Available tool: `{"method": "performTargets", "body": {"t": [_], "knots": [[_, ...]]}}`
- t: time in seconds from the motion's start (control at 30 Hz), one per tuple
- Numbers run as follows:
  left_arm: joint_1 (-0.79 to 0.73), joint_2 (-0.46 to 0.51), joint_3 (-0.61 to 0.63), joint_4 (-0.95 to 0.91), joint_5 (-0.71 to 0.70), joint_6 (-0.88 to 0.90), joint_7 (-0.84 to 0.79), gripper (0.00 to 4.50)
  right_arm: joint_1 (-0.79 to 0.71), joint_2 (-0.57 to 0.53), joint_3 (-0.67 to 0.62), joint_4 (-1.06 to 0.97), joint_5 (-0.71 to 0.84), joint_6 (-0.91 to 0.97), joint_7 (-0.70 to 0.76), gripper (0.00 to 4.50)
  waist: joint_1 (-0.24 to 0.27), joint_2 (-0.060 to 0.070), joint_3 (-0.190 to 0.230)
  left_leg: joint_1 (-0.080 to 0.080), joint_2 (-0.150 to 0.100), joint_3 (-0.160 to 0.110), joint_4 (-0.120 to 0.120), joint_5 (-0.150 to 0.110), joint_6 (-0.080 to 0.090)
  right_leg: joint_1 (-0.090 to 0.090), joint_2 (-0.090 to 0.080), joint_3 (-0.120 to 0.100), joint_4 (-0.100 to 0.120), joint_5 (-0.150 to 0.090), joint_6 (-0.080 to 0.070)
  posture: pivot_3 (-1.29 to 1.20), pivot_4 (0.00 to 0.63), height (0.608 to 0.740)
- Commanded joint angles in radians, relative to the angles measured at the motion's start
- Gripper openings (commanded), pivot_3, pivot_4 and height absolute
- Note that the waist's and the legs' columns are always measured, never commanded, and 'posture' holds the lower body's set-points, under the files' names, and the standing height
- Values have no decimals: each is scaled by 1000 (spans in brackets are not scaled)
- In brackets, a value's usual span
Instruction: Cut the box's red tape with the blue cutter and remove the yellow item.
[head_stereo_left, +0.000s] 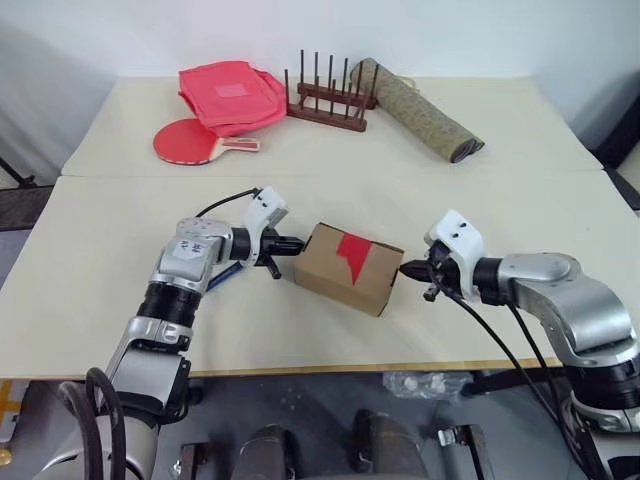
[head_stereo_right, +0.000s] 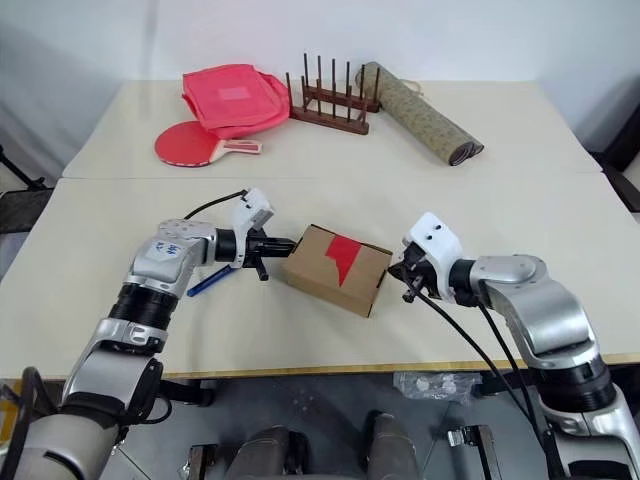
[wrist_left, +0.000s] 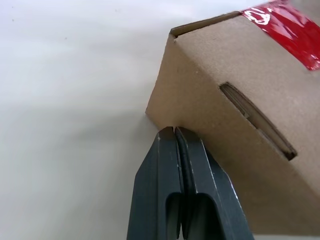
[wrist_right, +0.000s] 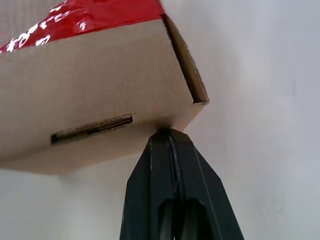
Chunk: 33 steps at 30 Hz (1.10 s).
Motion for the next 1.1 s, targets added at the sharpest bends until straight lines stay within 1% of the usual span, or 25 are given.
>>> {"method": "performTargets", "body": {"t": [0.03, 0.13, 0.33, 0.47, 0.67, 0.8, 0.93, 1.1], "knots": [[-62, -103, -56, 83, -19, -108, -81, 52, 6, 20, 1, -119, 77, 31, 7, 0, 5, 0, 0, 0, 0, 0, 0, 0, 0, 0, 0, 0, 0, 0, 0, 0, 150, 740], [-116, -153, -51, 197, -7, -201, -95, 52, 36, 21, -30, -173, 87, 77, -22, 0, 11, 0, 0, 0, 0, 0, 1, 0, 1, 0, -1, 0, 0, 0, 0, 0, 150, 740], [-176, -214, -26, 335, 8, -318, -95, 52, 76, 12, -72, -227, 94, 120, -53, 0, 23, 0, 0, 0, 0, 0, 1, -1, 1, 0, -1, 0, -1, 0, 0, 0, 150, 740], [-237, -256, 2, 459, 28, -394, -66, 52, 73, -4, -93, -182, 59, 89, -81, 0, 27, 0, 0, -1, -1, -1, 1, -1, 2, 0, -1, -1, -1, 0, 0, 0, 150, 740], [-300, -293, 43, 610, 57, -482, 3, 52, 38, -22, -46, -60, -5, -22, -87, 0, 26, -1, 0, -2, -1, 0, 1, -2, 3, 0, -1, -1, -2, 1, 0, 0, 150, 740], [-302, -292, 45, 623, 64, -499, -27, 52, 27, -16, -61, -83, 22, -1, -73, 0, 21, -1, 0, -2, -1, 0, 0, -1, 3, -1, -1, -1, -2, 1, 0, 0, 150, 740], [-285, -271, 41, 601, 67, -499, -59, 52, 32, -21, -63, -116, 36, 11, -70, 0, 14, -1, 0, -3, -1, 0, 0, -1, 3, -1, 0, -2, -3, 1, 0, 0, 150, 740], [-260, -240, 47, 560, 66, -501, -60, 52, 11, -8, -68, -141, 43, 24, -91, 0, 3, -1, 0, -3, -1, -1, 0, -1, 3, -1, -1, -2, -3, 1, 0, 0, 150, 740]]}}
